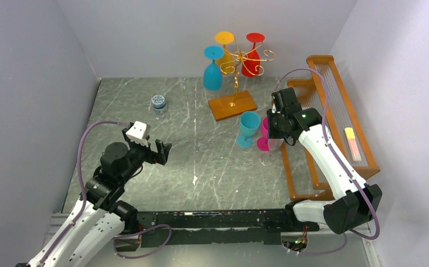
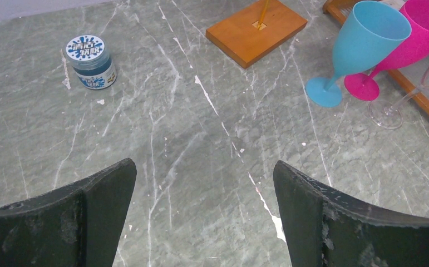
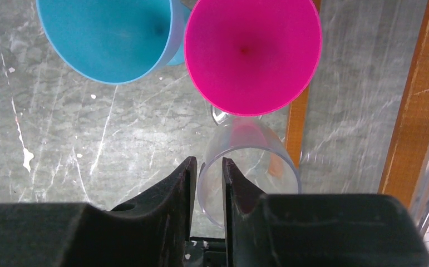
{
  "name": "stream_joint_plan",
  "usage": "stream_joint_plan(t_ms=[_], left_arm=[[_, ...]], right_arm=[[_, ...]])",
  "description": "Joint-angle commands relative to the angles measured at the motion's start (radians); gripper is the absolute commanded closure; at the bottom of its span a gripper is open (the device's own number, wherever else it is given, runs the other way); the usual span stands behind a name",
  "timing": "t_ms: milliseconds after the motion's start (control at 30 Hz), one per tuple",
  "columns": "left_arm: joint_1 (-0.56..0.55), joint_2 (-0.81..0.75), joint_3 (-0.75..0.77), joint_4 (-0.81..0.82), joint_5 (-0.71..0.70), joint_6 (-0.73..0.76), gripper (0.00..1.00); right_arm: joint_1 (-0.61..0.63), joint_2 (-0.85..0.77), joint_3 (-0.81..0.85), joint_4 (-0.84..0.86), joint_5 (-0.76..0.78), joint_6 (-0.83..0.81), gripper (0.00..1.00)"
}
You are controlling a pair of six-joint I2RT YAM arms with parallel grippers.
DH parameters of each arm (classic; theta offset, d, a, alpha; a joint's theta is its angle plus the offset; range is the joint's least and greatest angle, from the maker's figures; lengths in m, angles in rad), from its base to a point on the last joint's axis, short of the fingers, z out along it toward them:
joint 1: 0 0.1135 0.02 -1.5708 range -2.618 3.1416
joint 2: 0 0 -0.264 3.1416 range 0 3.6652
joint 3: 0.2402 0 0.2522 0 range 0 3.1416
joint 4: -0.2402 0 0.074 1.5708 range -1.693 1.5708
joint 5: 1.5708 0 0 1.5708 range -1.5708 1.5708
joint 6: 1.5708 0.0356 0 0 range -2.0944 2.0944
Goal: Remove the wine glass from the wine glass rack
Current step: Place the wine glass at the center of the board.
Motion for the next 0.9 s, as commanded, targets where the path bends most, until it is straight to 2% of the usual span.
stream_joint_plan(t_ms=[0, 67, 200, 433, 700, 867], left_arm=[[0.006, -0.005, 0.016, 0.012, 0.025, 0.011, 0.03], [0.006, -0.007, 0.016, 0.012, 0.026, 0.011, 0.03], [0.007, -0.008, 0.016, 0.012, 0.025, 0.011, 0.03], [0.006, -0.010, 0.016, 0.010, 0.020, 0.011, 0.03], [0.006, -0.008, 0.021, 0.004, 0.010, 0.006, 0.03], [0.006, -0.008, 0.021, 0.004, 0.004, 0.003, 0.03]], right_arm=[[-0.008, 0.006, 0.044, -0.027, -0.002, -0.007, 0.72], [-0.007, 0.007, 0.062, -0.037, 0.008, -0.010, 0.66], [-0.008, 0.008, 0.095, -0.050, 0.016, -0.018, 0.61], [-0.008, 0.004, 0.174, -0.071, -0.026, -0.015, 0.57], [-0.007, -0.044, 0.237, 0.048, -0.236, 0.044, 0.52], [-0.007, -0.088, 0.229, 0.258, -0.469, 0.153, 0.50]])
